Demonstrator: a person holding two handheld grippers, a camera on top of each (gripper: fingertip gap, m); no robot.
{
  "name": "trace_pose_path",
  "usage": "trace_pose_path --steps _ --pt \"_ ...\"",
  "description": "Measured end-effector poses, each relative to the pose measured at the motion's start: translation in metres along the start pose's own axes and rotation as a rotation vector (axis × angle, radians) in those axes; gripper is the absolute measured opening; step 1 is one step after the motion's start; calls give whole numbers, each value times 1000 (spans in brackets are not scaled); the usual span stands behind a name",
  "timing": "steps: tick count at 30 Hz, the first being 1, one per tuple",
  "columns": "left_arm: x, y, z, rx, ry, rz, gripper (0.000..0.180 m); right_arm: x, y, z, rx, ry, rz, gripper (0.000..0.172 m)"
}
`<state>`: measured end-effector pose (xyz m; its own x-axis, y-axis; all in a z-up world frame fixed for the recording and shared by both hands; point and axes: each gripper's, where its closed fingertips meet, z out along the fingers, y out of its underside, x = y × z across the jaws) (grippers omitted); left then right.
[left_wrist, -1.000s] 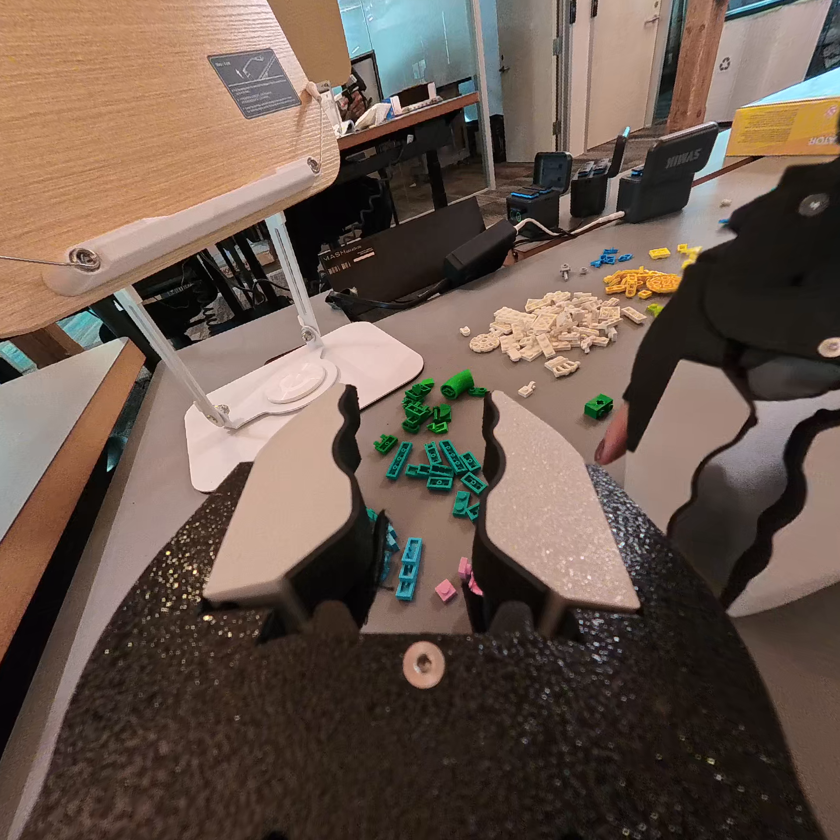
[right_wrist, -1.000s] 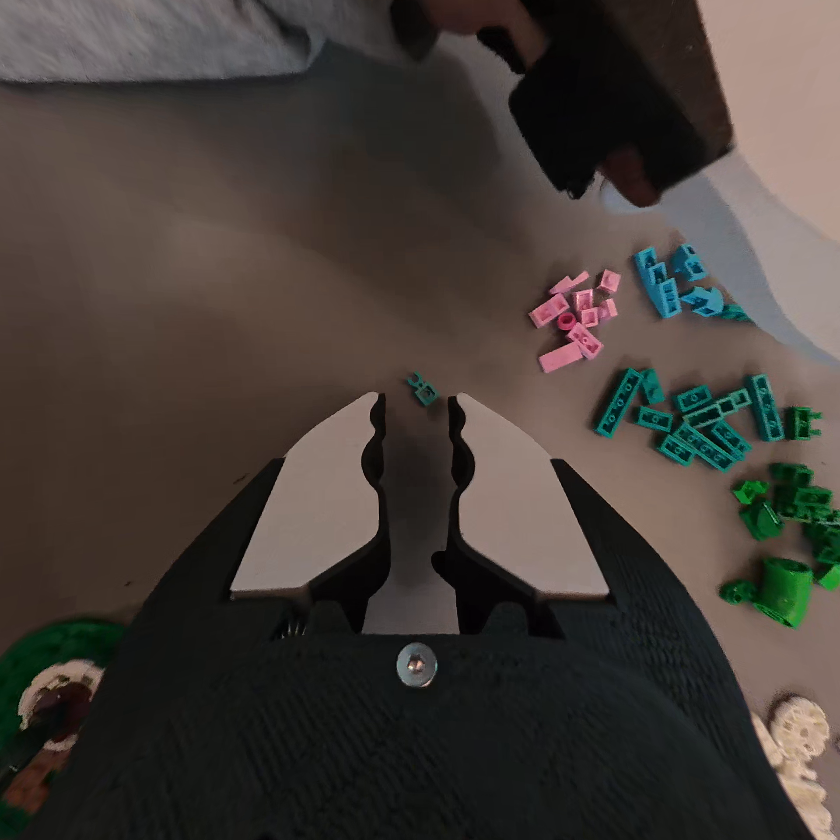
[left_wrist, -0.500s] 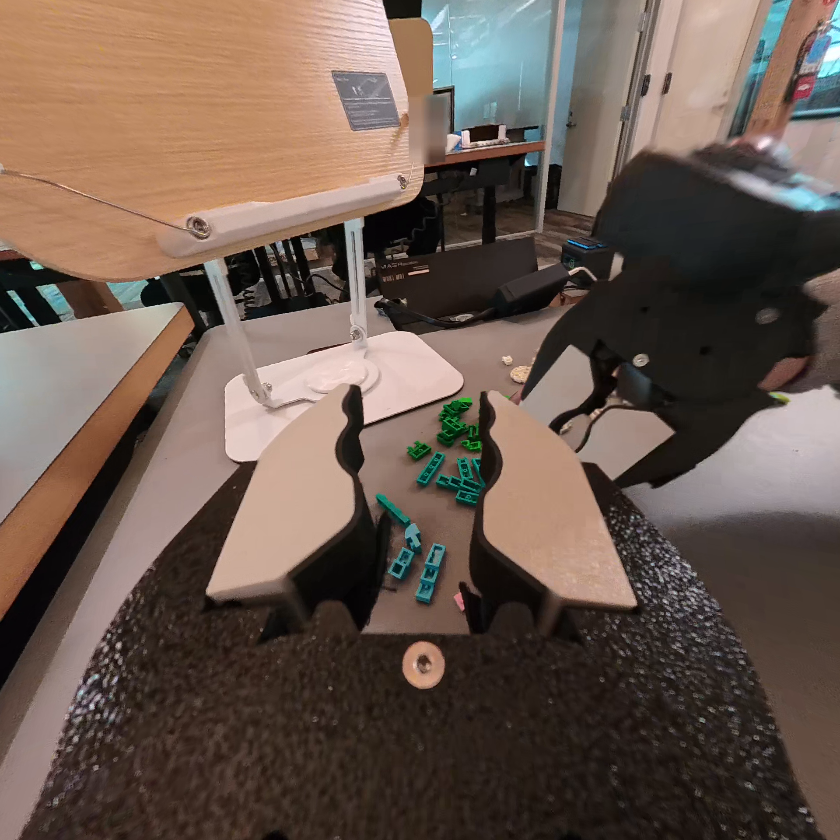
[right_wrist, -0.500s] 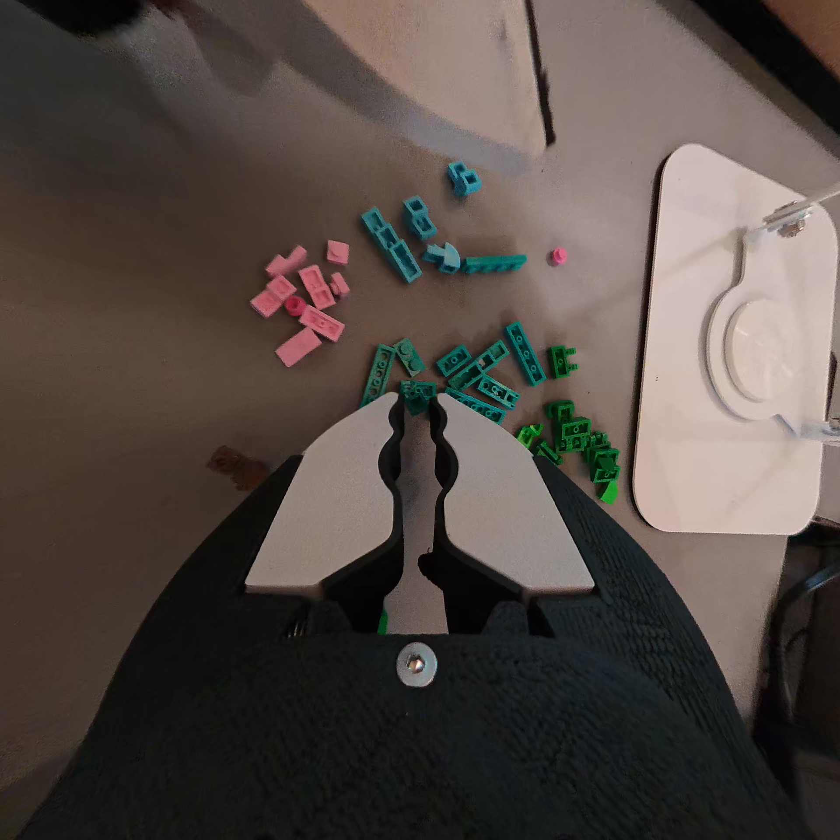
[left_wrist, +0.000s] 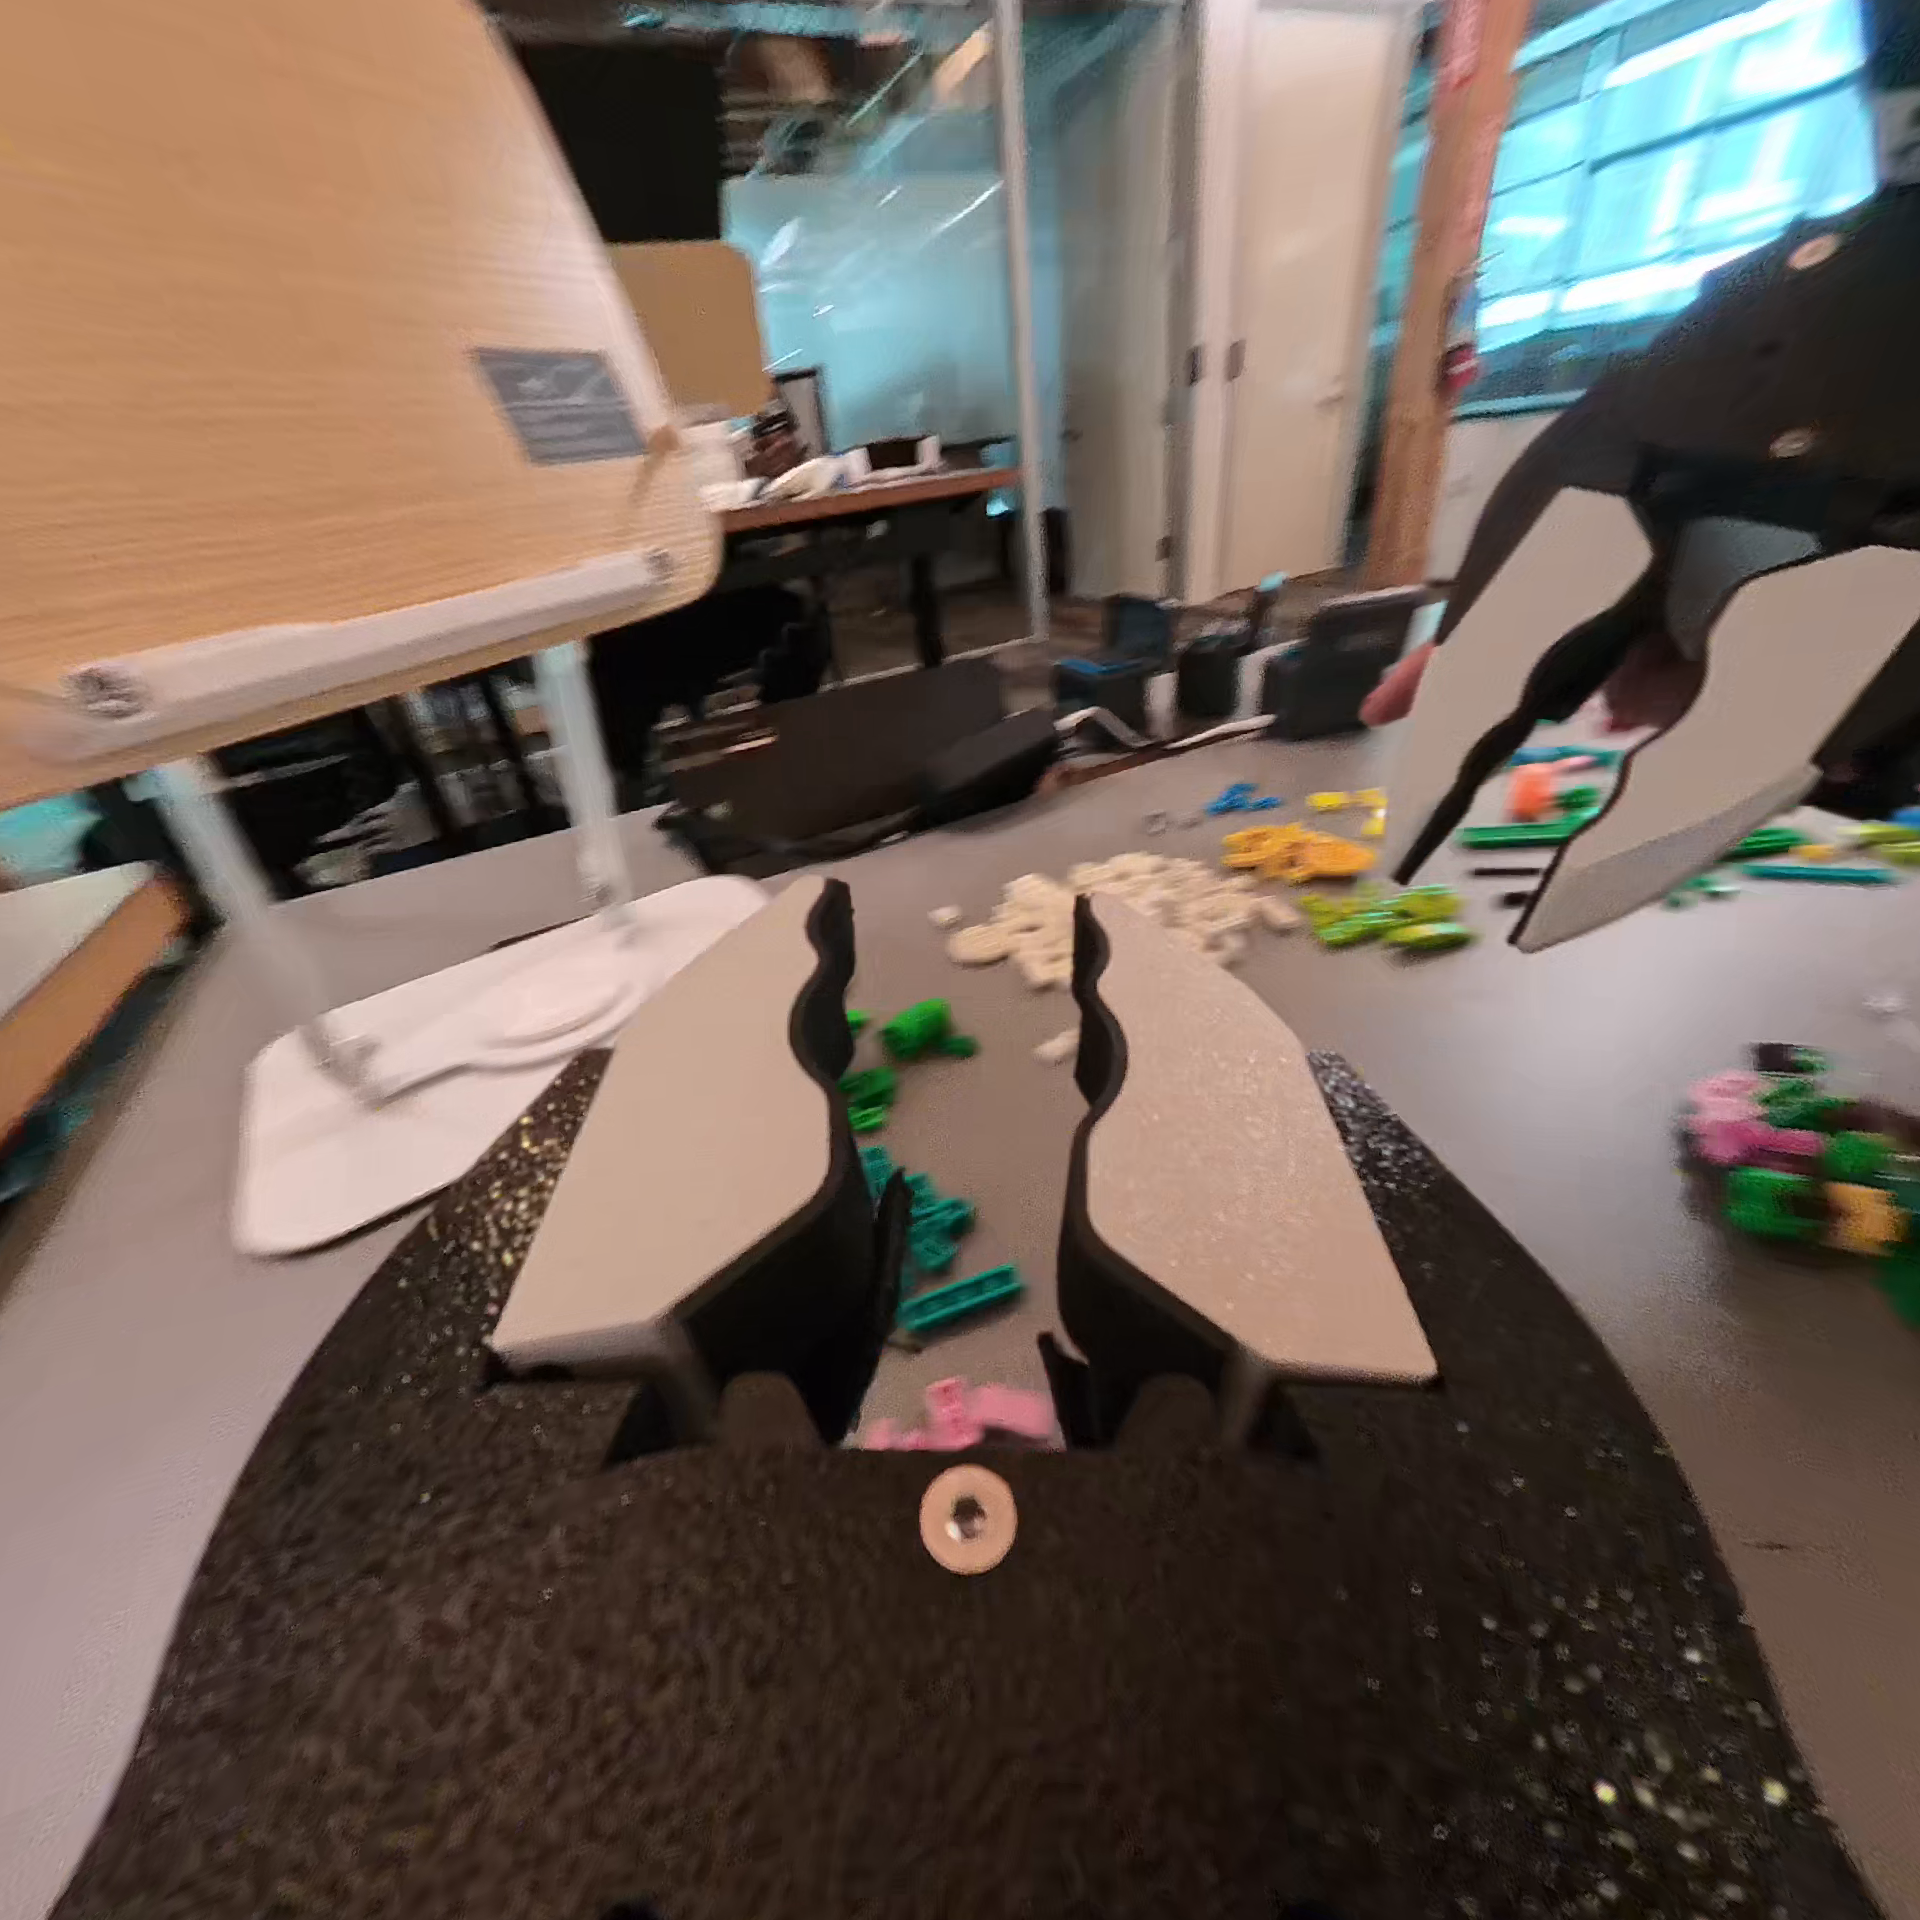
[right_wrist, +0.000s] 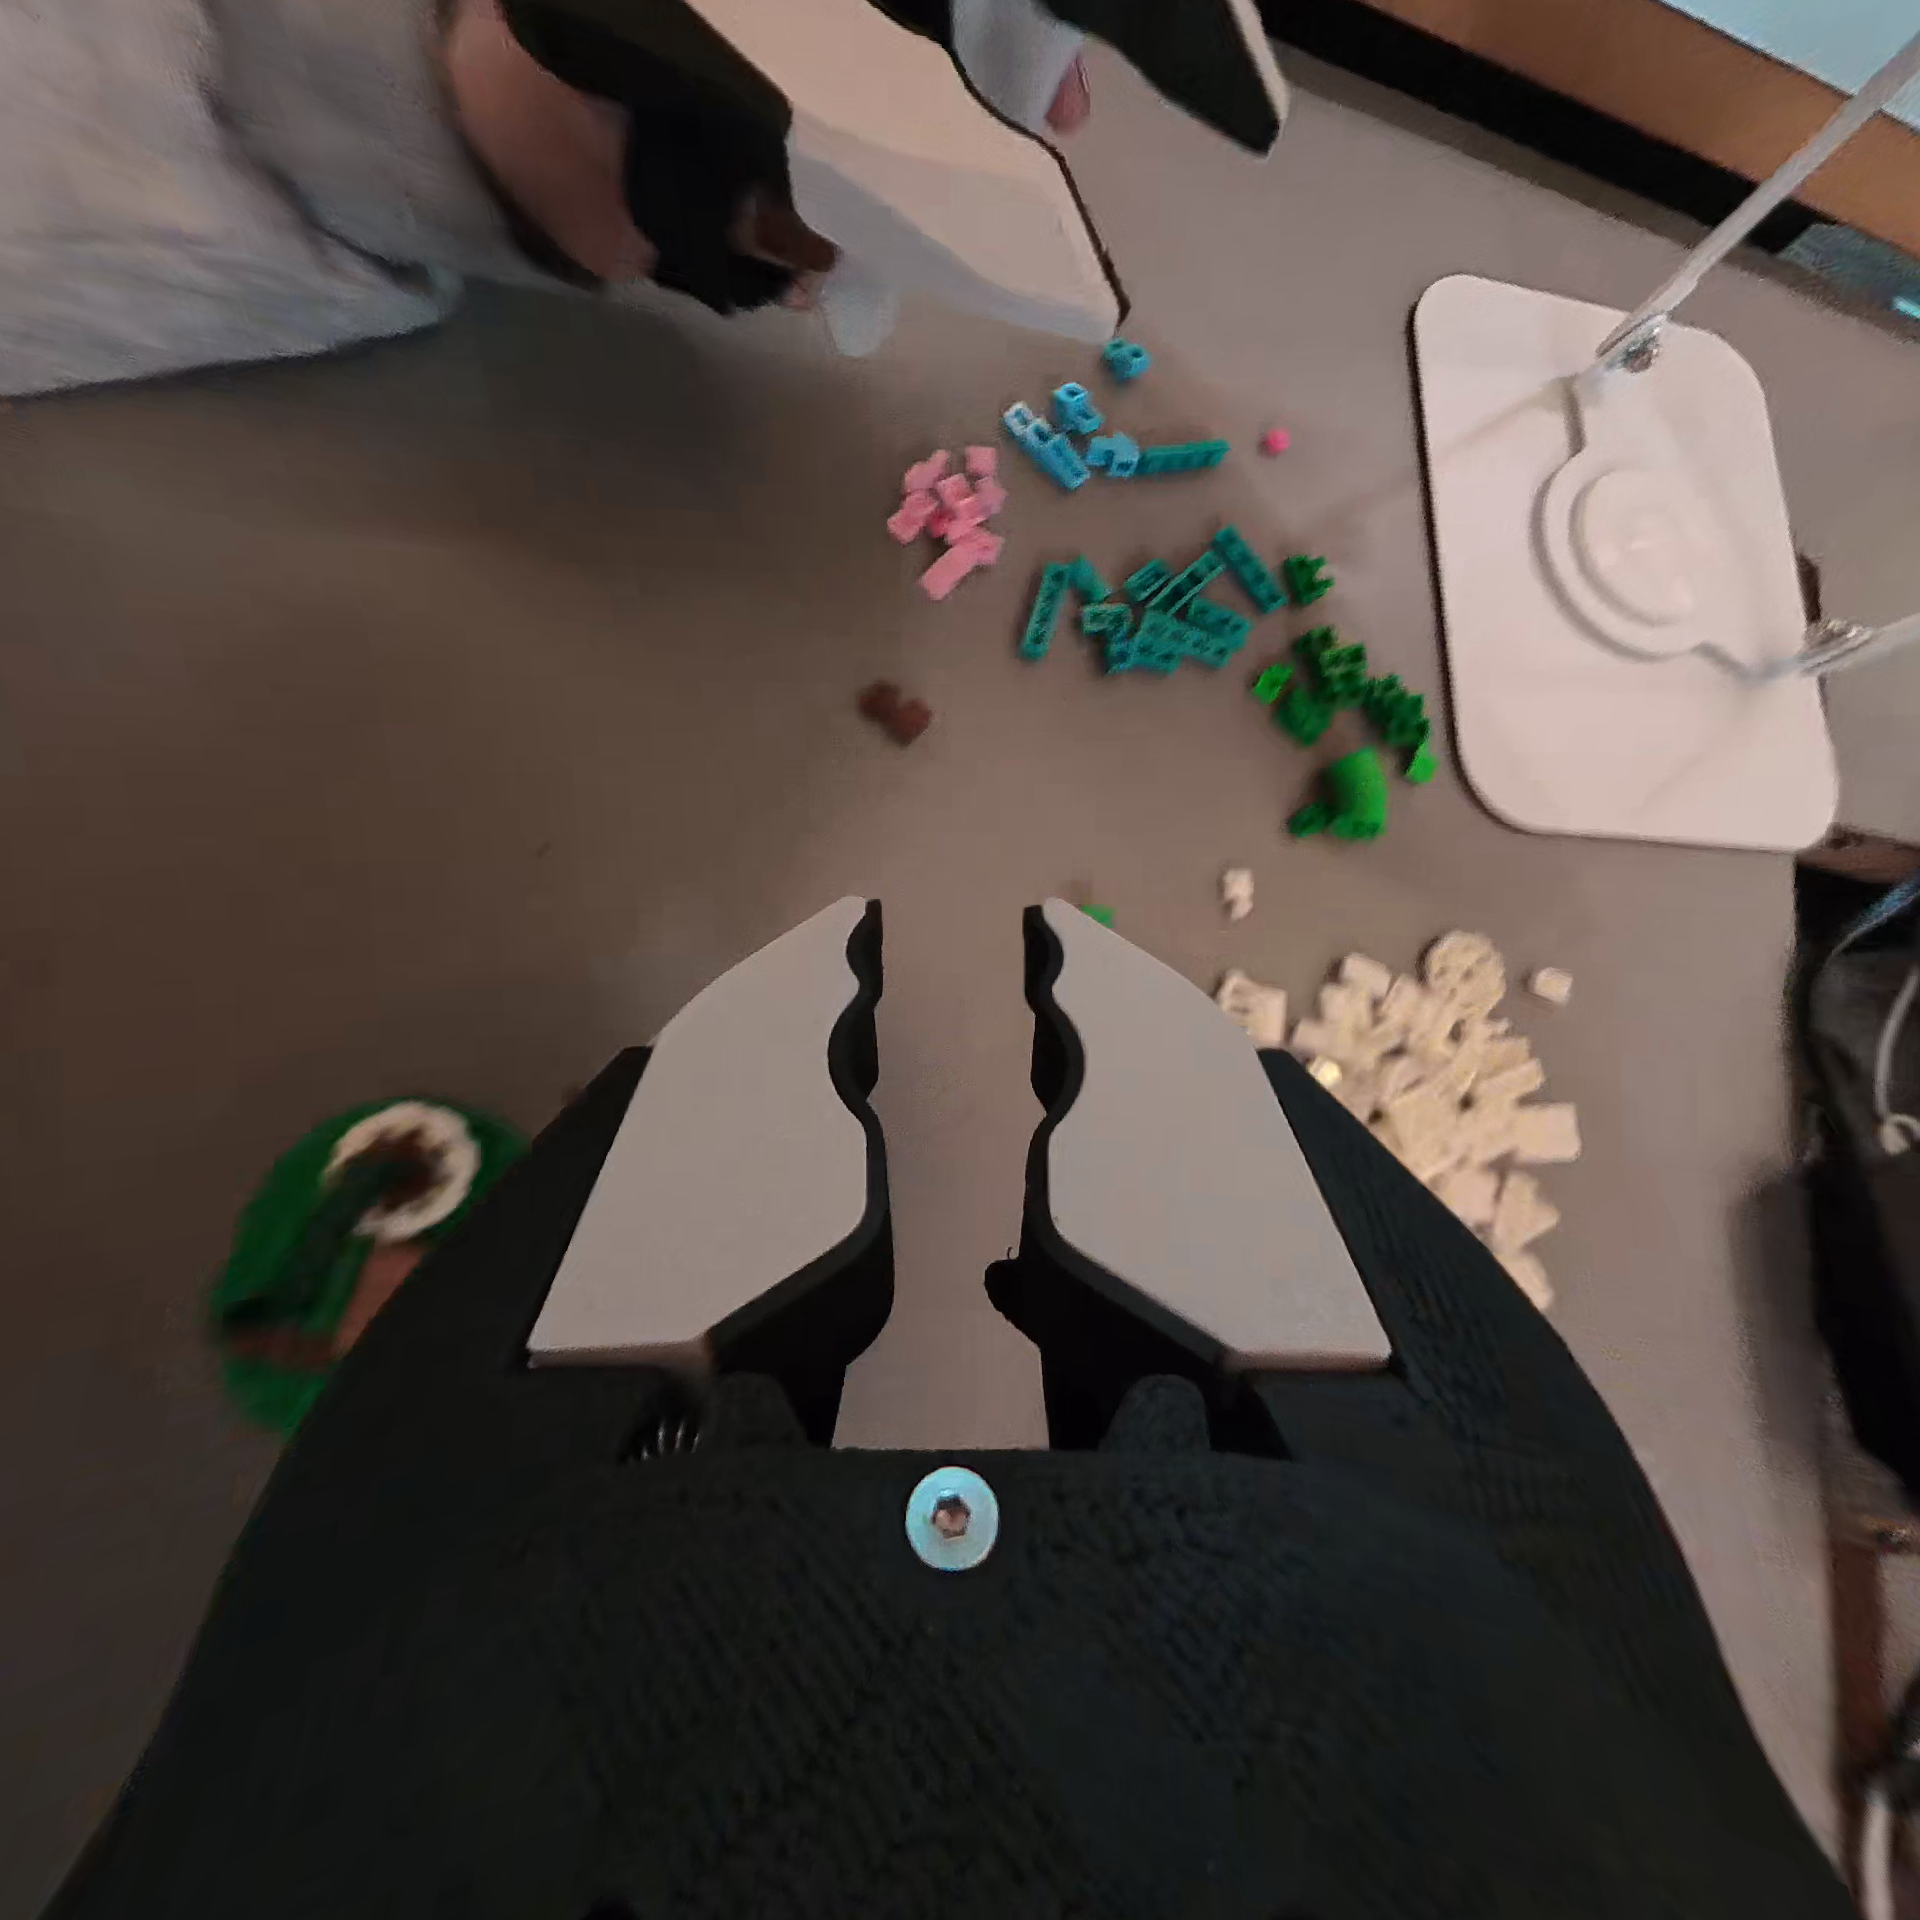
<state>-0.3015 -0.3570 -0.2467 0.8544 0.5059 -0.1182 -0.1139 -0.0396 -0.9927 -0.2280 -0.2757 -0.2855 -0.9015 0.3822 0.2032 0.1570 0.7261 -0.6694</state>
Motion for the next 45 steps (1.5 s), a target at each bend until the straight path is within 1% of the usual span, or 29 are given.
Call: trace_pose_path --steps 2,3,6,8,10,14,19,21,22,24,25,27,29,30,33,35,36,38,41,43,45 --pt "37 -1 5 13 134 -14 37 -19 16 -25 31 -2 44 25" --pt "58 1 7 -4 218 -10 35 -27 25 -34 41 8 68 25" --pt "120 20 6 -125 468 48 35 -50 53 -52 81 67 140 25" --pt "144 37 4 -231 558 100 36 -64 73 -57 82 100 194 25" --pt "162 50 2 -316 619 123 37 -75 87 -59 101 130 242 25" --pt "185 65 -2 -422 704 137 33 -90 96 -59 176 154 308 25" --pt "197 79 0 -483 716 178 28 -100 91 -55 237 132 334 25" --pt "199 82 2 -494 703 206 21 -102 88 -53 243 130 321 24" --pt "201 83 2 -498 709 219 13 -101 87 -52 244 135 316 25" --pt "203 83 1 -493 716 251 10 -98 84 -52 252 155 319 25" --pt "202 82 1 -481 718 282 9 -96 81 -53 261 172 324 26" --pt "193 75 5 -413 653 362 8 -85 79 -54 269 236 361 26" --pt "181 58 10 -295 564 424 8 -76 71 -56 301 282 388 26" --pt "178 47 11 -217 534 434 8 -75 65 -56 330 282 385 26" --pt "176 18 5 1 532 392 8 -75 42 -54 420 232 415 29" --pt "173 4 1 116 501 415 8 -71 29 -53 488 206 485 30" --pt "171 0 -1 161 482 432 8 -66 25 -53 518 199 548 29" --pt "171 -2 -3 203 469 465 8 -58 20 -51 574 146 687 27" --pt "176 -5 -5 248 468 477 8 -61 7 -49 672 18 790 27" --pt "180 -7 -6 274 466 486 8 -64 5 -46 675 -12 798 26" --pt "181 -7 -7 283 466 489 8 -64 6 -48 695 9 790 20"
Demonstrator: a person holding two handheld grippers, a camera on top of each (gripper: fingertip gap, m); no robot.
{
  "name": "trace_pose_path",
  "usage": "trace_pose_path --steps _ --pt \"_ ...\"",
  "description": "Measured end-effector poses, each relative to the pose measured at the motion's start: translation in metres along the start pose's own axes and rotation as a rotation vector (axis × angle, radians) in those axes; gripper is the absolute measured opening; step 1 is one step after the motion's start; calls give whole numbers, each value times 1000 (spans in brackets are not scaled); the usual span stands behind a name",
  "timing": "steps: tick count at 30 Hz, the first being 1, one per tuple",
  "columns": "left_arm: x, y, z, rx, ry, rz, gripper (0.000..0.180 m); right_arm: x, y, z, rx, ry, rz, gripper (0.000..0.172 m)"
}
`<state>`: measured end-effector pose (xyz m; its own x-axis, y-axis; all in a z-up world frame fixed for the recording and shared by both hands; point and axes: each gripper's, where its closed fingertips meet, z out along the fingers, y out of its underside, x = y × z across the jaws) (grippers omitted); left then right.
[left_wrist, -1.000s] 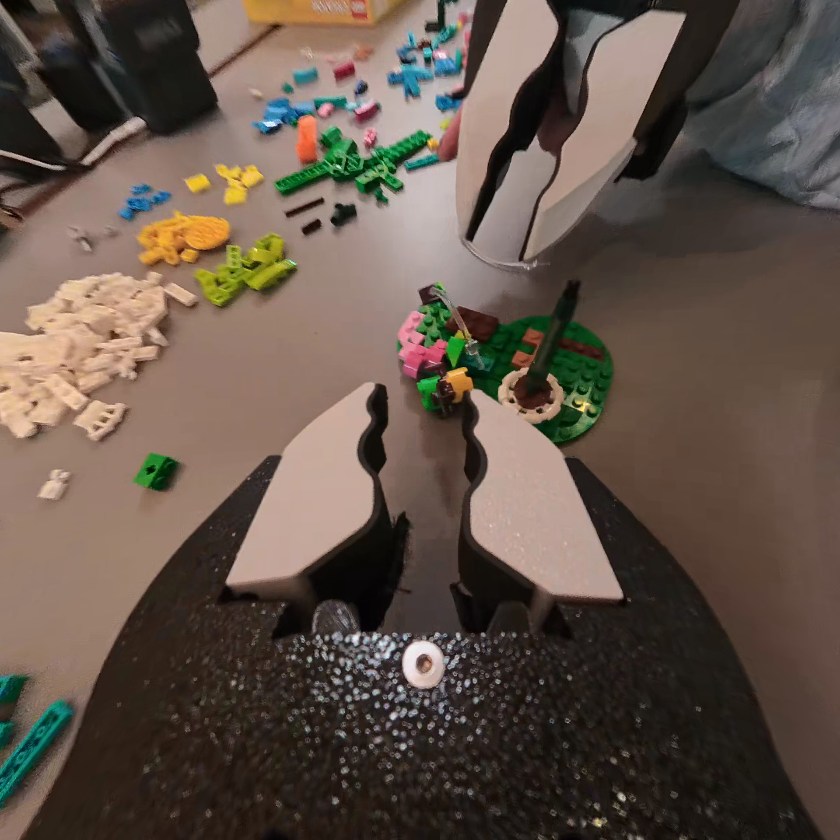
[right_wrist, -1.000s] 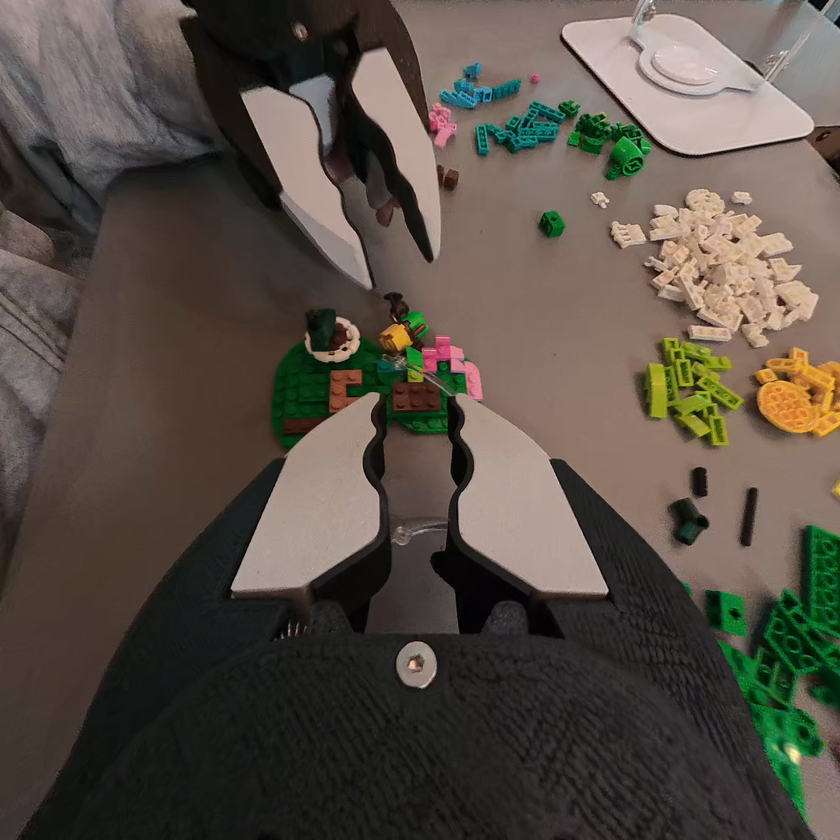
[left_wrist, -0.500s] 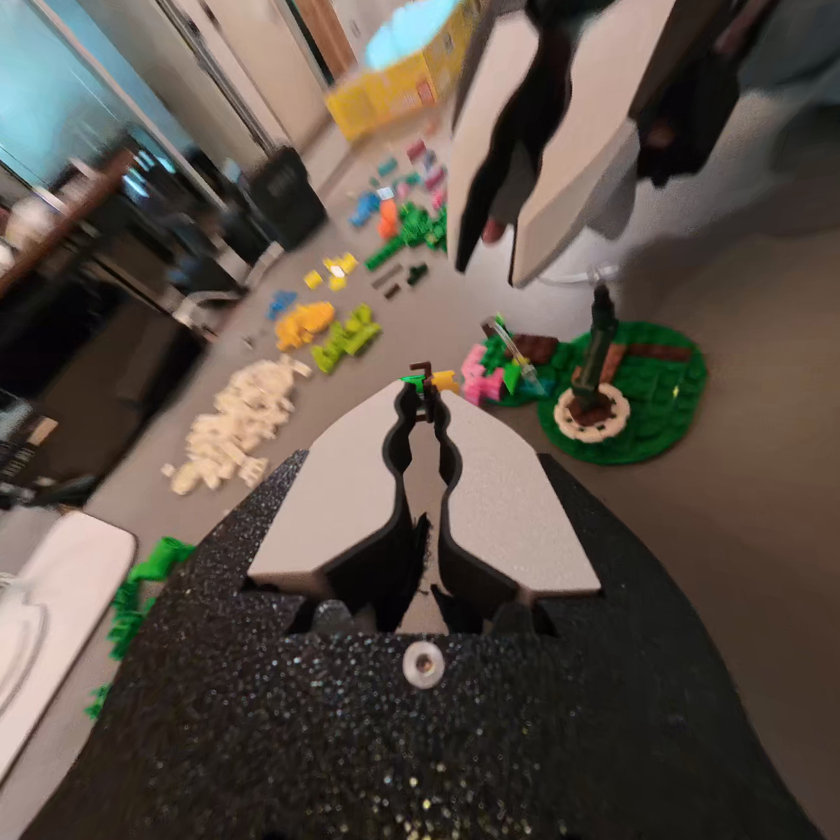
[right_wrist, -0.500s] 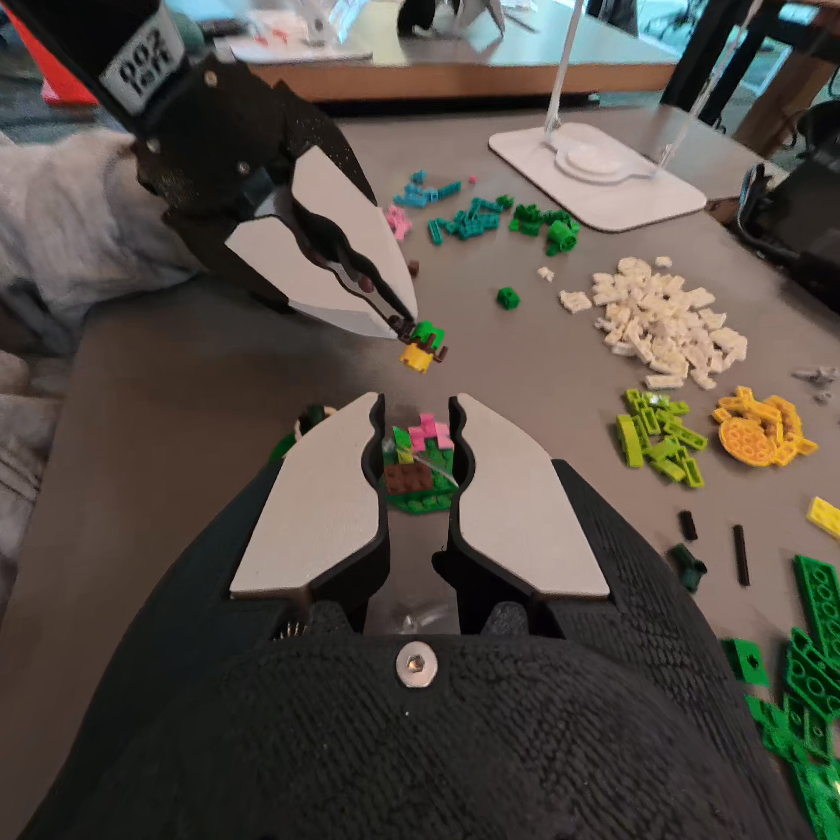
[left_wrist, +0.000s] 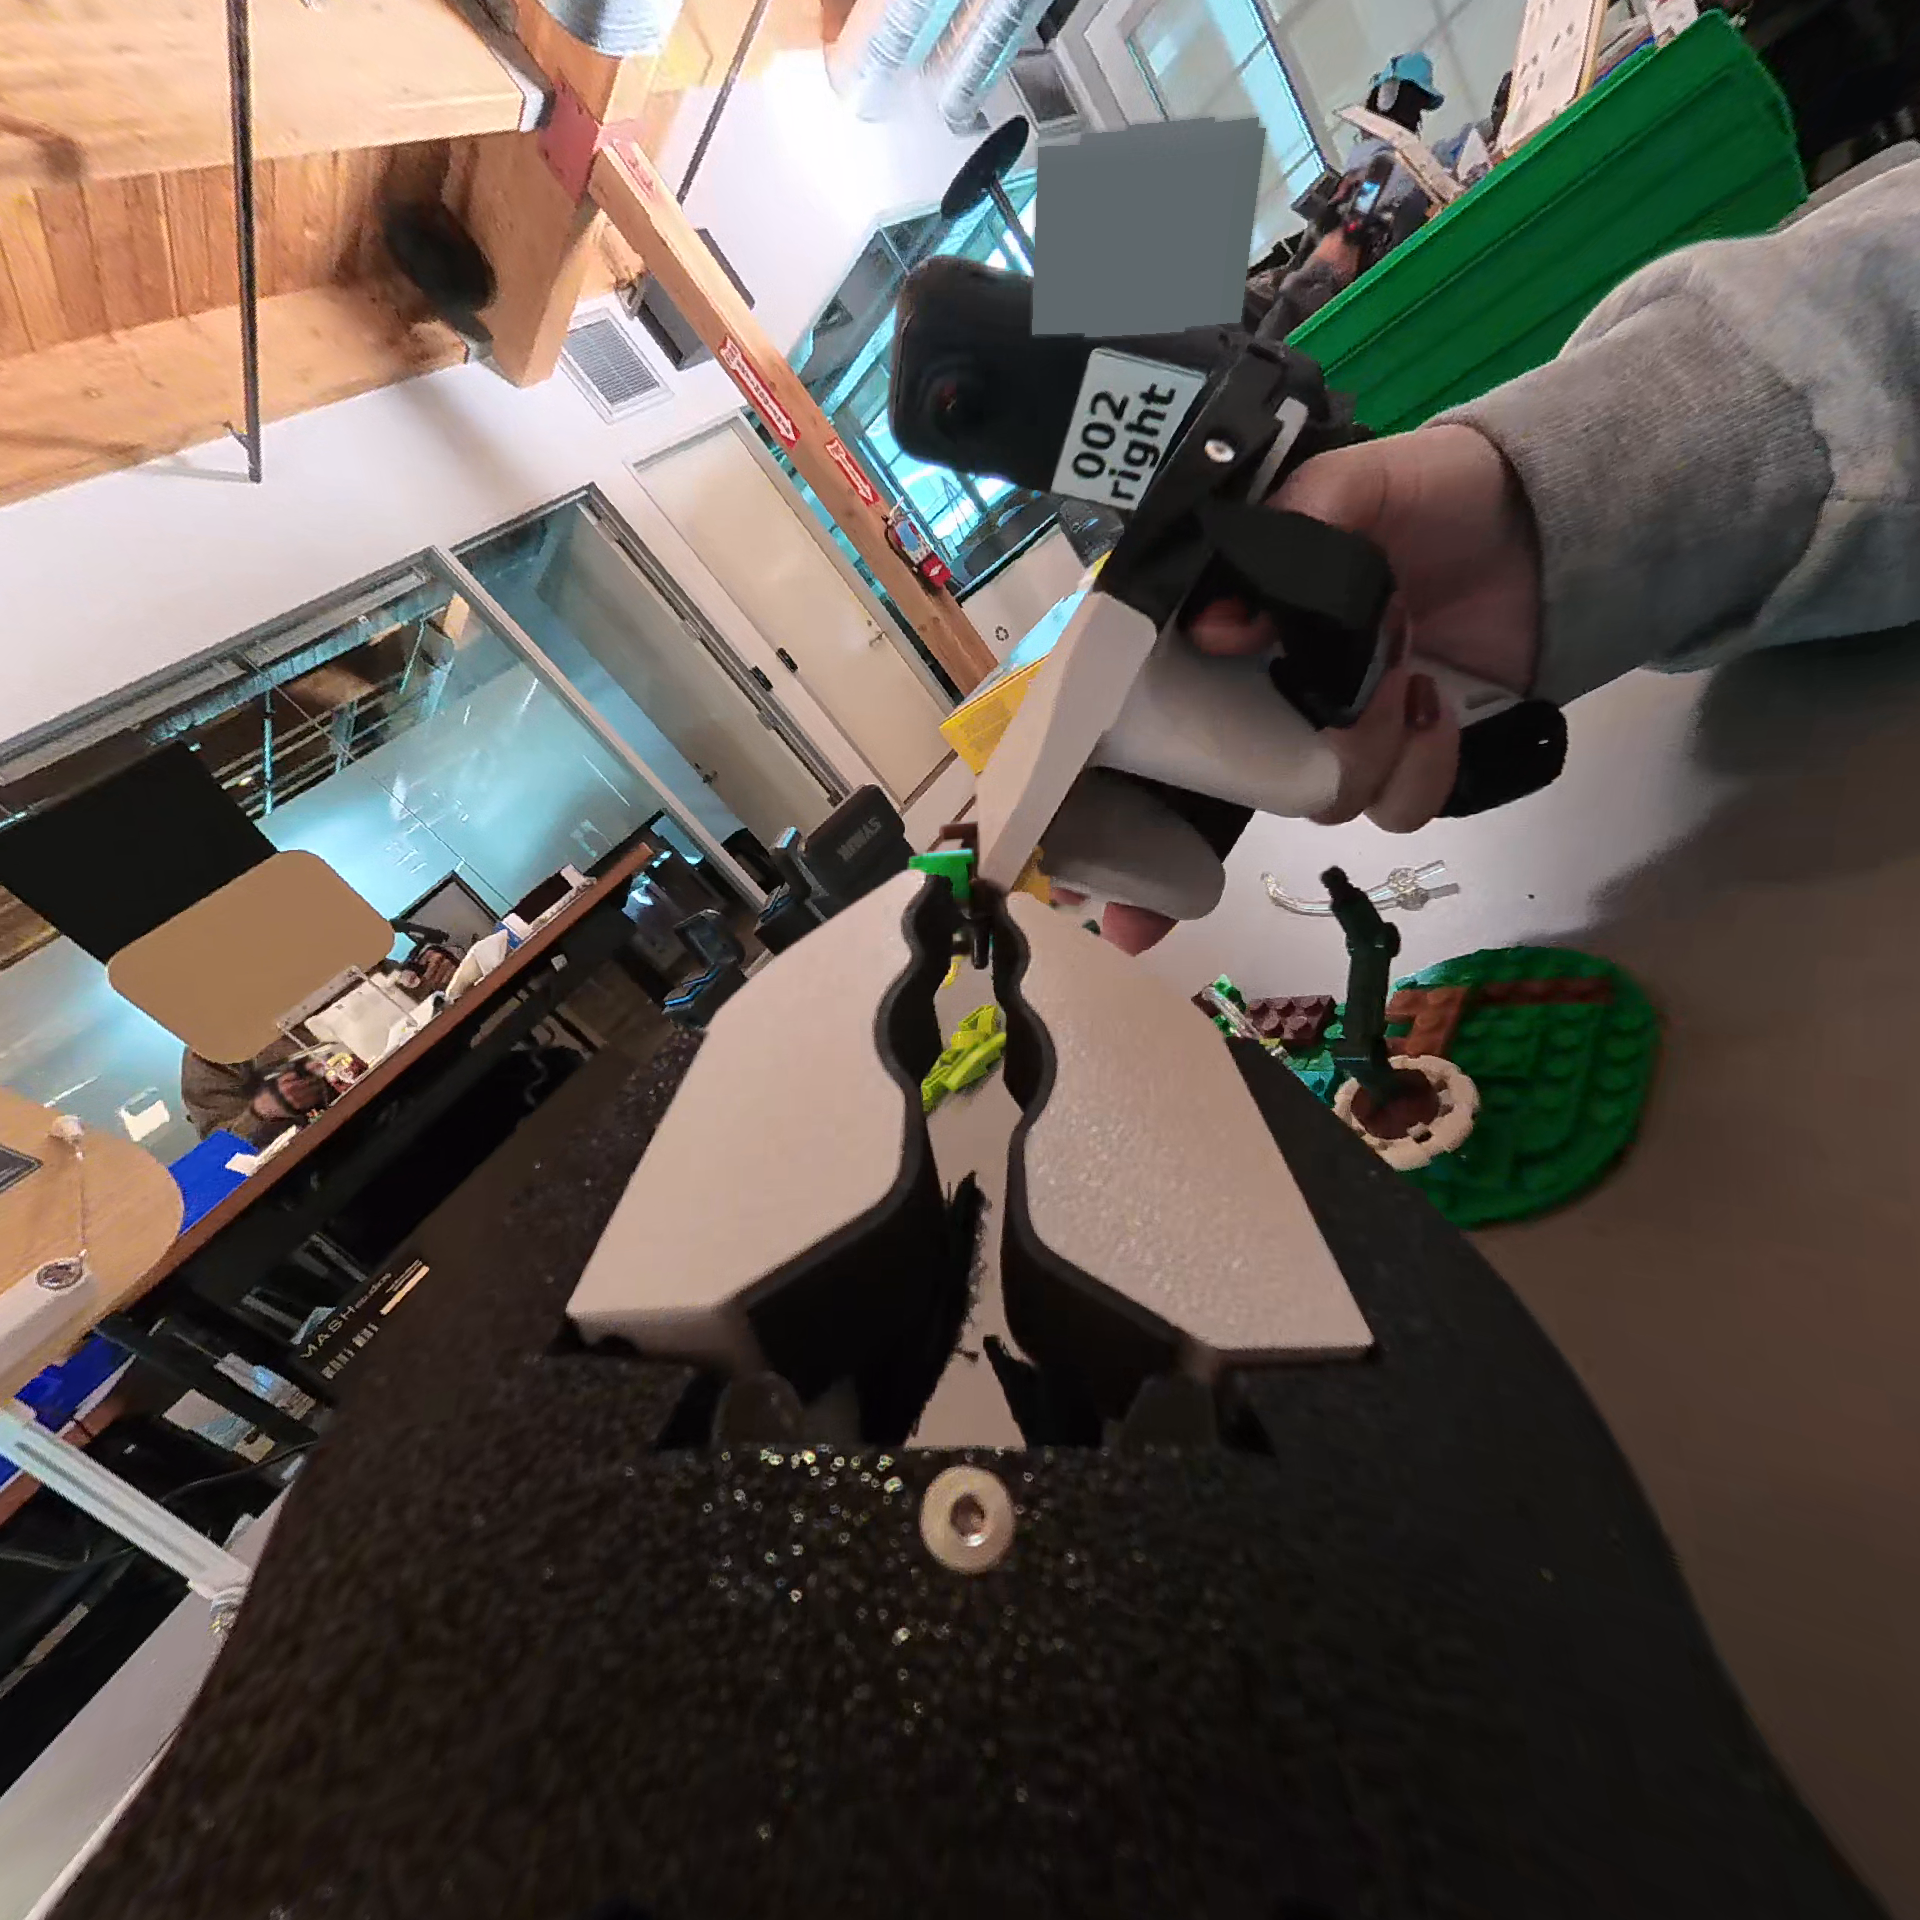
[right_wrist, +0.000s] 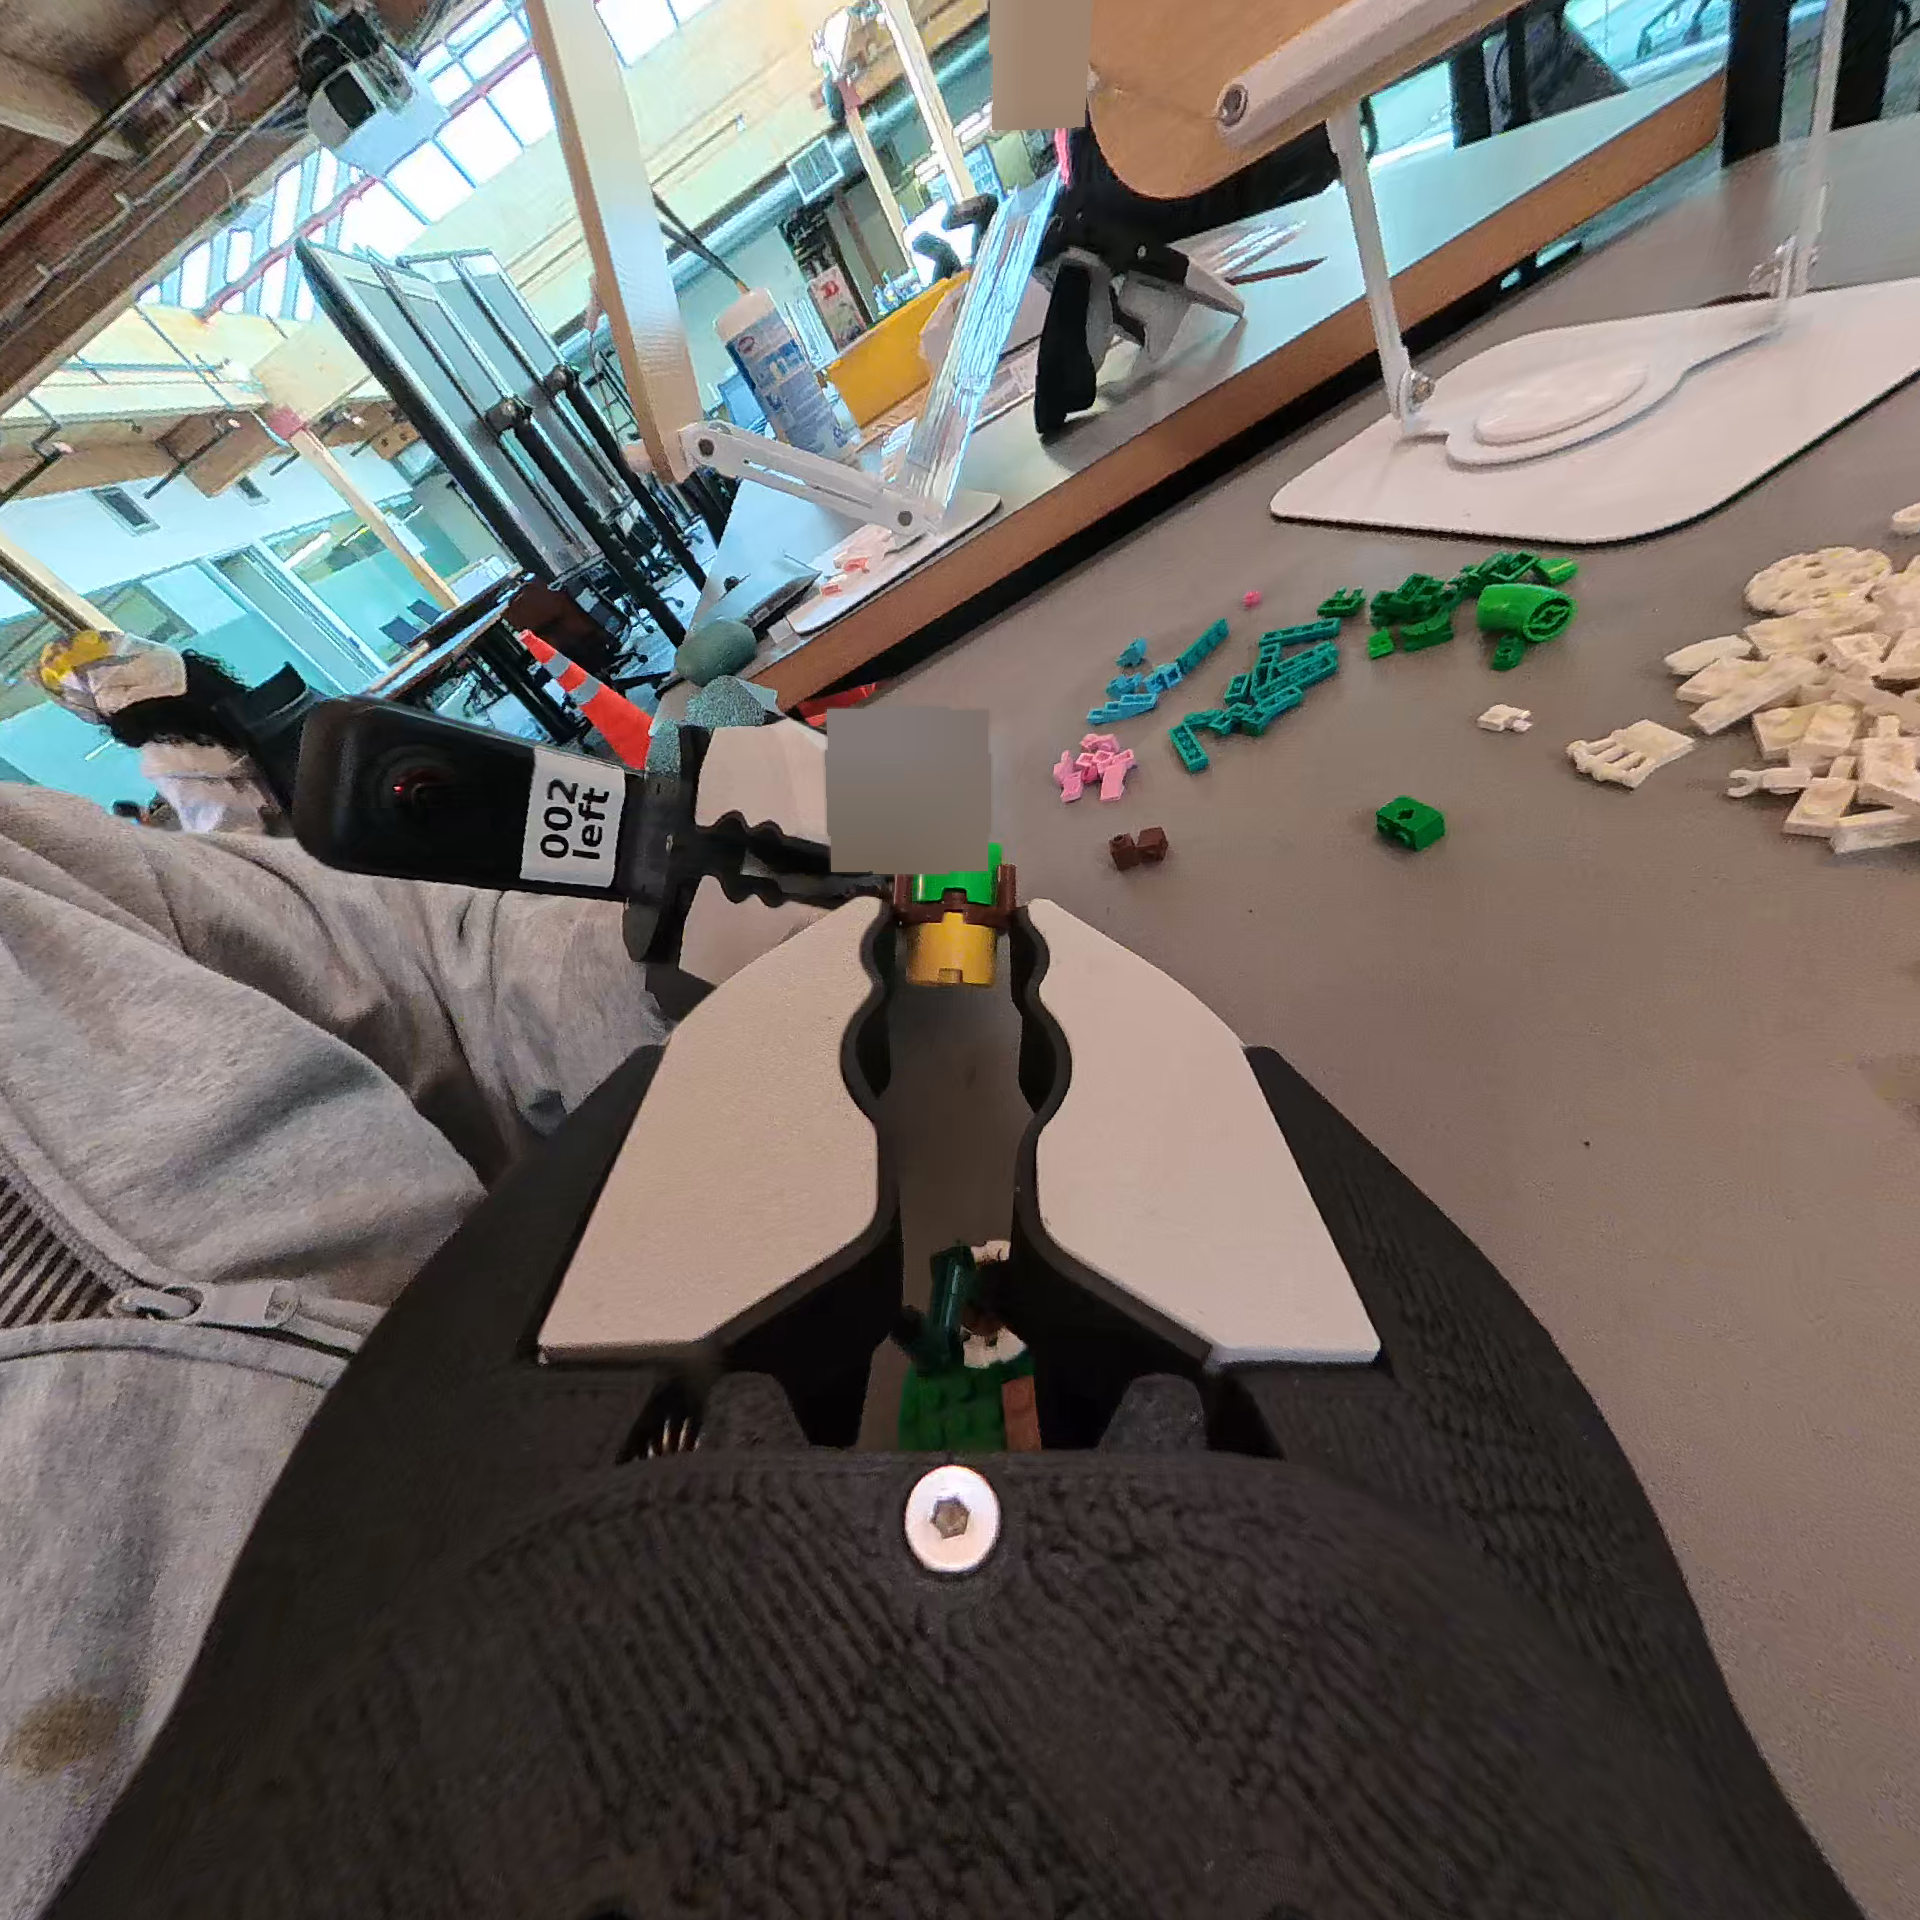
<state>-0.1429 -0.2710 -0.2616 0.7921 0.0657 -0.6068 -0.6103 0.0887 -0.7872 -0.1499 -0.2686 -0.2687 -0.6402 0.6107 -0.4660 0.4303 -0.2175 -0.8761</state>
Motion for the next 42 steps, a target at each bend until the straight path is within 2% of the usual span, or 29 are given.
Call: trace_pose_path --steps 4,13,18,20,22,26,28,33,36,42 --pt "3 2 2 0 25 -23 7 2 4 -5 3 48 -117 19" --pt "-1 15 0 -48 52 -160 4 8 -2 -7 12 352 -688 17" --pt "-9 12 -3 -27 17 -183 0 17 -13 -15 70 502 -845 16" --pt "-16 10 -5 -8 0 -232 0 15 -17 -17 107 488 -836 16" --pt "-16 8 -6 14 7 -281 3 6 -12 -13 109 394 -798 15" --pt "-5 8 -3 20 107 -422 11 4 -3 -7 82 328 -766 15" --pt "-5 8 -3 17 113 -420 25 4 -1 -7 79 309 -741 15" --pt "5 12 0 -52 66 -119 25 2 -2 -6 103 250 -601 15" --pt "2 20 2 -112 -8 20 8 4 0 -5 93 233 -546 15" --pt "1 24 2 -137 -20 58 7 10 4 -3 61 255 -495 15"
